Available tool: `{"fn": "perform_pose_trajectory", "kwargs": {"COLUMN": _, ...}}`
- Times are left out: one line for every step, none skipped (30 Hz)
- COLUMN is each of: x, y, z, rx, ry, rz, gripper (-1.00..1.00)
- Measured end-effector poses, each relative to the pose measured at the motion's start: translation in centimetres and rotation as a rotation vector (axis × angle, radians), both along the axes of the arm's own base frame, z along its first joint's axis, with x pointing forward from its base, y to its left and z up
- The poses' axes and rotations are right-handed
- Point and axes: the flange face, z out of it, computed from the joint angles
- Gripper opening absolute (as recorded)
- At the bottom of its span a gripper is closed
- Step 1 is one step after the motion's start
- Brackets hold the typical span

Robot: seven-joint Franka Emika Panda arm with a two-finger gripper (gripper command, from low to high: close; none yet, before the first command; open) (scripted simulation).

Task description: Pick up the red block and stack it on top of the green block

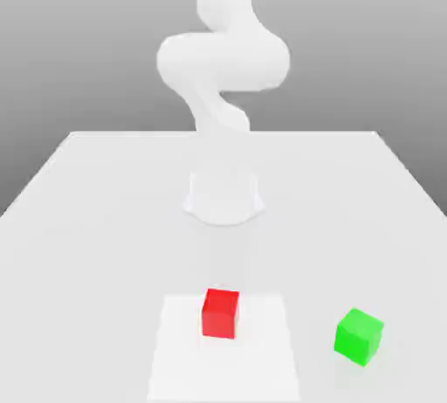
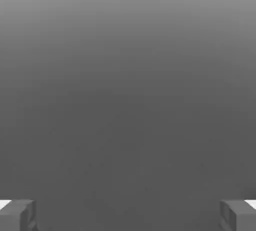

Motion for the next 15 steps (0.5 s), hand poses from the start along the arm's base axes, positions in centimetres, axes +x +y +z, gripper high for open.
{"fn": "perform_pose_trajectory", "kwargs": {"x": 1.3, "y": 0.1, "z": -2.5, "rx": -0.004, "ry": 0.039, "rz": -0.009, "gripper": 0.0}}
{"fn": "perform_pose_trajectory", "kwargs": {"x": 2.4, "y": 0.1, "z": -4.9, "rx": -0.007, "ry": 0.077, "rz": -0.017, "gripper": 0.0}}
{"fn": "perform_pose_trajectory", "kwargs": {"x": 3.4, "y": 0.1, "z": -7.4, "rx": -0.01, "ry": 0.115, "rz": -0.025, "gripper": 0.0}}
{"fn": "perform_pose_trajectory", "kwargs": {"x": 4.2, "y": 0.1, "z": -9.9, "rx": -0.011, "ry": 0.152, "rz": -0.033, "gripper": 0.0}}
{"fn": "perform_pose_trajectory", "kwargs": {"x": 4.9, "y": 0.1, "z": -12.4, "rx": -0.012, "ry": 0.189, "rz": -0.041, "gripper": 0.0}}
{"fn": "perform_pose_trajectory", "kwargs": {"x": 5.4, "y": 0.0, "z": -14.9, "rx": -0.011, "ry": 0.227, "rz": -0.048, "gripper": 0.0}}
{"fn": "perform_pose_trajectory", "kwargs": {"x": 5.7, "y": -0.1, "z": -17.4, "rx": -0.01, "ry": 0.264, "rz": -0.055, "gripper": 0.0}}
{"fn": "perform_pose_trajectory", "kwargs": {"x": 6.0, "y": -0.2, "z": -19.9, "rx": -0.008, "ry": 0.301, "rz": -0.062, "gripper": 0.0}}
{"fn": "perform_pose_trajectory", "kwargs": {"x": 6.0, "y": -0.4, "z": -22.4, "rx": -0.005, "ry": 0.338, "rz": -0.069, "gripper": 0.0}}
{"fn": "perform_pose_trajectory", "kwargs": {"x": 6.0, "y": -0.5, "z": -24.9, "rx": -0.002, "ry": 0.376, "rz": -0.076, "gripper": 0.0}}
{"fn": "perform_pose_trajectory", "kwargs": {"x": 5.7, "y": -0.6, "z": -27.4, "rx": 0.003, "ry": 0.415, "rz": -0.082, "gripper": 0.0}}
{"fn": "perform_pose_trajectory", "kwargs": {"x": 5.4, "y": -0.7, "z": -29.9, "rx": 0.009, "ry": 0.454, "rz": -0.089, "gripper": 0.0}}
{"fn": "perform_pose_trajectory", "kwargs": {"x": 4.8, "y": -0.8, "z": -32.5, "rx": 0.015, "ry": 0.494, "rz": -0.095, "gripper": 0.0}}
{"fn": "perform_pose_trajectory", "kwargs": {"x": 4.1, "y": -0.9, "z": -35.0, "rx": 0.023, "ry": 0.535, "rz": -0.101, "gripper": 0.0}}
{"fn": "perform_pose_trajectory", "kwargs": {"x": 3.2, "y": -0.9, "z": -37.5, "rx": 0.033, "ry": 0.577, "rz": -0.107, "gripper": 0.0}}
